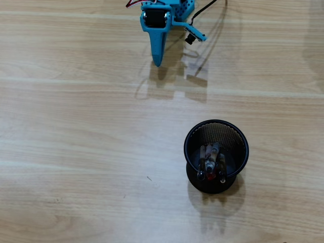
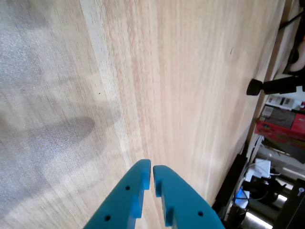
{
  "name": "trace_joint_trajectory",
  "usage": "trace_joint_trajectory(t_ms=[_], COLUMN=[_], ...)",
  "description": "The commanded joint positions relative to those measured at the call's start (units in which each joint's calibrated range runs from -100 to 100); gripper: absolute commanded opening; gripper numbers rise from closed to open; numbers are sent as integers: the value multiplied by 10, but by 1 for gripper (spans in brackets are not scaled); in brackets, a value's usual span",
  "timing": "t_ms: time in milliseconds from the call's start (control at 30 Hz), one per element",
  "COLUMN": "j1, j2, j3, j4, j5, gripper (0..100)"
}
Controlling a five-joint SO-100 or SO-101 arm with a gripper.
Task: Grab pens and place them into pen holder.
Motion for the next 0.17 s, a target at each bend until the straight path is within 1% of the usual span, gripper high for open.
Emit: trace_joint_trajectory(t_ms=[0,133], j1=[6,6], j2=[-8,-8], j3=[4,4], j4=[-1,-1], j5=[2,2], gripper=[2,2])
